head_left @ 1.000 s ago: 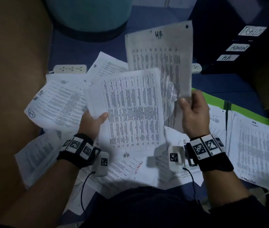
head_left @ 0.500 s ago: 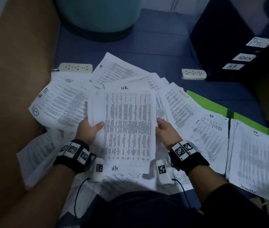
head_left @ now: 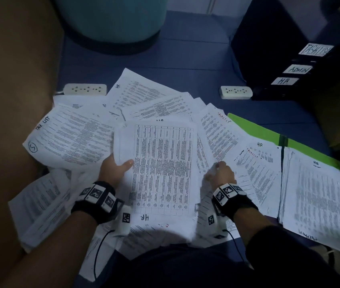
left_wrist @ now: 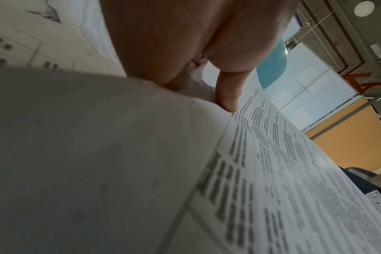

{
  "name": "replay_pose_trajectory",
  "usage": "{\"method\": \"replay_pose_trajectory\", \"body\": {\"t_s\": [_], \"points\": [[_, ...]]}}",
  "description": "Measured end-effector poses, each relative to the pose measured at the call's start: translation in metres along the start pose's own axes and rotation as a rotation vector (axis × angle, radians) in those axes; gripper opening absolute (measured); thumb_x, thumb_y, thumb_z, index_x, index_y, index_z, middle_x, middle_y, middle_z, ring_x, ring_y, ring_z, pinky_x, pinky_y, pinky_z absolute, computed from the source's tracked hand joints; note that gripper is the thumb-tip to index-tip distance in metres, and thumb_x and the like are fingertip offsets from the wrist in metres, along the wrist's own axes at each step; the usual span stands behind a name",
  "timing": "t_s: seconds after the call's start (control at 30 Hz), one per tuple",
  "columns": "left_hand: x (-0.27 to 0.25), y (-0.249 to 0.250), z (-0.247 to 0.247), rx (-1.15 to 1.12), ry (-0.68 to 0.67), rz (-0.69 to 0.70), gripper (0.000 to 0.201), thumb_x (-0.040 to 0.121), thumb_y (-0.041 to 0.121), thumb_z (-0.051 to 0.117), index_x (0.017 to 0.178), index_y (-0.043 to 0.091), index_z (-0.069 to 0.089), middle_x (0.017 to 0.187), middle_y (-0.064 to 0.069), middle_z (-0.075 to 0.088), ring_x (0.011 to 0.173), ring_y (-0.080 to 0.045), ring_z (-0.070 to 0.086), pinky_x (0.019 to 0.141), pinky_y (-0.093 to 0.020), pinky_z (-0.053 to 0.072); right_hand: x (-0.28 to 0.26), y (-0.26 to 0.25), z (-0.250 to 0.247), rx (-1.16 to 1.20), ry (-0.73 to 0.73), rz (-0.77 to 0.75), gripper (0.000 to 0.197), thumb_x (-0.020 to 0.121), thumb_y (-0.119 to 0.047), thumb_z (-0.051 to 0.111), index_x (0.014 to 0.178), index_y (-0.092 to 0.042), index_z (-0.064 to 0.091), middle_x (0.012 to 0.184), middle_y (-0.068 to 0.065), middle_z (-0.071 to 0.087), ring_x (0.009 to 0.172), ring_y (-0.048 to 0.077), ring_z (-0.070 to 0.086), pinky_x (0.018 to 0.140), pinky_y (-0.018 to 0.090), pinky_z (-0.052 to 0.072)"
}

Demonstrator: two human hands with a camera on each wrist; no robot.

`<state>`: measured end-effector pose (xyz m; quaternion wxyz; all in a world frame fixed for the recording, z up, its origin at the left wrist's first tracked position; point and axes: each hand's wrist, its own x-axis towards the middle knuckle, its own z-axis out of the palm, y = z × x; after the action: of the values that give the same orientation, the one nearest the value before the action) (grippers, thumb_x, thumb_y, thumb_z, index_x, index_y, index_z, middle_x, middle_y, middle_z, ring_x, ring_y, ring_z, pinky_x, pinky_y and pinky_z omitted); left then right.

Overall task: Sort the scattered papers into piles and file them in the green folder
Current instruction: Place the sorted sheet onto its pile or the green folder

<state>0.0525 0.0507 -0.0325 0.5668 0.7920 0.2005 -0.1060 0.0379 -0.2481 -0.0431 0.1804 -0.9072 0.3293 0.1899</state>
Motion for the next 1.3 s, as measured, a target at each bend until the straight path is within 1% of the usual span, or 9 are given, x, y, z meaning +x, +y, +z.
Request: {"method": "replay_pose_trajectory", "body": {"t_s": [0.07, 0.2, 0.33, 0.5, 0.7, 0.9, 1.0, 1.13, 1.3], "points": [[-0.001, 0.002, 0.004, 0.009, -0.003, -0.003, 0.031, 0.087, 0.011, 0.066, 0.115, -0.001, 0.060, 0.102, -0.010, 0.063, 0.093, -0.024, 0.058, 0.080, -0.031, 0.043, 0.002, 0.000, -0.002, 0.012, -0.009, -0.056, 0.028, 0.088, -0.020, 0.062, 0.110, -0.006, 0.055, 0.115, 0.017, 0.060, 0.107, 0.032, 0.056, 0.086, 0.034, 0.046], [-0.007, 0.006, 0.010, 0.051, 0.003, -0.003, 0.031, 0.088, 0.014, 0.066, 0.115, 0.000, 0.061, 0.098, -0.005, 0.062, 0.089, -0.022, 0.057, 0.079, -0.030, 0.043, 0.008, 0.000, 0.001, -0.162, 0.029, -0.066, 0.074, 0.075, -0.050, 0.070, 0.129, -0.007, 0.041, 0.130, 0.013, 0.043, 0.118, 0.033, 0.043, 0.090, 0.042, 0.043], [-0.015, 0.010, 0.007, 0.051, 0.029, 0.006, 0.028, 0.087, 0.015, 0.065, 0.113, 0.003, 0.063, 0.097, -0.004, 0.064, 0.089, -0.024, 0.060, 0.080, -0.032, 0.046, 0.003, -0.002, -0.001, 0.078, -0.068, -0.110, 0.030, 0.086, -0.013, 0.063, 0.108, -0.006, 0.043, 0.102, 0.014, 0.056, 0.091, 0.030, 0.056, 0.076, 0.035, 0.050], [-0.025, 0.009, 0.004, -0.048, 0.072, -0.037, 0.029, 0.085, 0.013, 0.066, 0.113, 0.004, 0.063, 0.103, -0.010, 0.068, 0.095, -0.032, 0.064, 0.087, -0.044, 0.052, -0.002, 0.009, -0.021, 0.330, 0.031, -0.297, 0.003, 0.095, -0.009, 0.050, 0.094, -0.010, 0.053, 0.069, -0.006, 0.052, 0.066, 0.018, 0.052, 0.049, 0.020, 0.036], [-0.034, 0.012, 0.009, -0.180, 0.087, -0.062, 0.024, 0.085, 0.014, 0.067, 0.106, 0.005, 0.063, 0.098, -0.014, 0.068, 0.092, -0.034, 0.064, 0.083, -0.047, 0.053, -0.001, 0.038, -0.056, 0.742, 0.156, -0.376, 0.024, 0.092, -0.022, 0.056, 0.108, -0.005, 0.062, 0.088, 0.004, 0.063, 0.078, 0.021, 0.057, 0.073, 0.031, 0.044], [-0.041, 0.032, 0.016, -0.356, 0.033, -0.057, 0.022, 0.090, 0.015, 0.061, 0.109, 0.005, 0.059, 0.092, -0.009, 0.064, 0.087, -0.027, 0.061, 0.075, -0.037, 0.050, -0.008, 0.049, -0.062, 1.029, -0.156, -0.395, 0.027, 0.083, -0.031, 0.069, 0.104, -0.015, 0.067, 0.101, 0.010, 0.072, 0.094, 0.030, 0.067, 0.089, 0.049, 0.052], [-0.044, 0.040, 0.019, -0.440, 0.017, -0.074, 0.031, 0.092, 0.012, 0.058, 0.123, 0.006, 0.054, 0.101, -0.009, 0.063, 0.094, -0.027, 0.059, 0.088, -0.046, 0.049, -0.022, 0.046, -0.056, 0.998, -0.304, -0.435, 0.017, 0.091, -0.010, 0.058, 0.103, -0.014, 0.069, 0.094, 0.009, 0.073, 0.085, 0.028, 0.066, 0.083, 0.047, 0.051], [-0.047, 0.042, 0.022, -0.389, 0.049, -0.036, 0.037, 0.092, 0.007, 0.056, 0.128, 0.008, 0.047, 0.103, -0.005, 0.061, 0.092, -0.025, 0.059, 0.091, -0.049, 0.048, -0.040, 0.044, -0.050, 0.895, -0.402, -0.462, 0.019, 0.092, -0.018, 0.058, 0.107, -0.019, 0.069, 0.096, 0.006, 0.074, 0.086, 0.028, 0.070, 0.078, 0.041, 0.054], [-0.062, 0.054, 0.019, -0.224, 0.085, 0.102, 0.034, 0.089, 0.009, 0.059, 0.121, 0.020, 0.050, 0.112, -0.008, 0.064, 0.094, -0.026, 0.061, 0.088, -0.058, 0.049, -0.046, 0.031, -0.057, 0.889, -0.340, -0.415, 0.017, 0.091, -0.038, 0.059, 0.080, -0.025, 0.059, 0.068, -0.010, 0.058, 0.065, 0.016, 0.051, 0.065, 0.036, 0.043]]}}
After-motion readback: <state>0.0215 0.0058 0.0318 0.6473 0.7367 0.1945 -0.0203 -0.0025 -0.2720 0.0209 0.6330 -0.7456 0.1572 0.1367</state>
